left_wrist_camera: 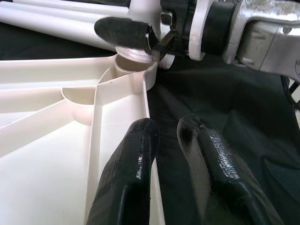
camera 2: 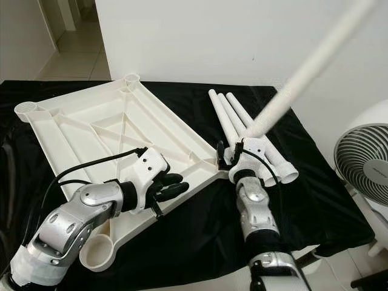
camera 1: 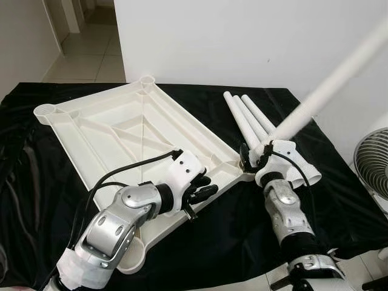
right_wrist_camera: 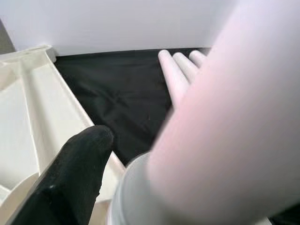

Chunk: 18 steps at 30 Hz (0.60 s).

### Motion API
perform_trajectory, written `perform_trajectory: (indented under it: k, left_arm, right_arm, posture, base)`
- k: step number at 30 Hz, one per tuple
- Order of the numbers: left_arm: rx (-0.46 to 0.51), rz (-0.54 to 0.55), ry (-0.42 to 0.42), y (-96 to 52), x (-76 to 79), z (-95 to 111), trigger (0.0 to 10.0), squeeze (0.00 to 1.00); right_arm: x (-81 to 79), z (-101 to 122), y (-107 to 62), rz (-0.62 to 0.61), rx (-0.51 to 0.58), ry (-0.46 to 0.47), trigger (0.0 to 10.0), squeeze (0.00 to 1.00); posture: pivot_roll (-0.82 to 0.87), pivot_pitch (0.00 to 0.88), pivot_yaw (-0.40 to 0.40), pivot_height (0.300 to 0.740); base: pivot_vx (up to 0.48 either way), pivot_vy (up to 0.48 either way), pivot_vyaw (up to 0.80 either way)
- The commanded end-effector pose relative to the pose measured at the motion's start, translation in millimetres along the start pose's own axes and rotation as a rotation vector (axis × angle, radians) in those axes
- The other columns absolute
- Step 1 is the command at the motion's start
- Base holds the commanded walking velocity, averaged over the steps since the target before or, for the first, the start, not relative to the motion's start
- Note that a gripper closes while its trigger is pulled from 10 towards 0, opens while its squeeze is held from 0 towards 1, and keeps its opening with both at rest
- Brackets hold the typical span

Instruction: Building children table

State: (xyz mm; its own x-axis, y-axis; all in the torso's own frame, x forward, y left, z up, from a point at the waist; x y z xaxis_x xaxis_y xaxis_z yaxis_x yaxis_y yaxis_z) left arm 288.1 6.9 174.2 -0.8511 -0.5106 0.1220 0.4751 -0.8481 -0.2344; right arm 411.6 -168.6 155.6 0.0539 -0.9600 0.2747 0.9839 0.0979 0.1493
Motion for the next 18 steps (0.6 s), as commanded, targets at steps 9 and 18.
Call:
perform_trajectory:
  k: [9,18]
  left_arm:
    - [0.011,0.006,0.008,-0.1,0.8,3.1,10.0,0.0]
    - [0.011,0.002,0.005,-0.3,2.8,2.6,10.0,0.0]
  right_arm:
    - [-1.4,-0.2,1.0,0.044,0.007,0.007,10.0,0.0]
    - [2.1,15.9,7.6,0.206,0.085,0.003,0.0,0.0]
  posture:
    - [0.03,0.063,-0.045,0.74]
    - [0.04,0.068,-0.041,0.74]
  base:
    - [0.0,0.0,0.0]
    - [0.0,0.0,0.0]
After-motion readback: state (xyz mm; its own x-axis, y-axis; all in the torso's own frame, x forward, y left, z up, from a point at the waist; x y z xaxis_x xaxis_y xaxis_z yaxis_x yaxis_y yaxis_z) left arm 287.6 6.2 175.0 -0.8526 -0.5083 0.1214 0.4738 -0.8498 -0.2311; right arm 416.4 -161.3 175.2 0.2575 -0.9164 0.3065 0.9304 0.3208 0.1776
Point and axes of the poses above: a point about 5 cm out from each wrist's last joint towards the gripper, its own y axis pointing out of the wrist towards the gripper, its own z axis along the axis of the wrist's last joint, x = y × z, the point moved 6 cm from there along y, pointing out of the wrist towards the gripper, and after that the axes turned 15 degrees about -y, right-handed, at the moved point
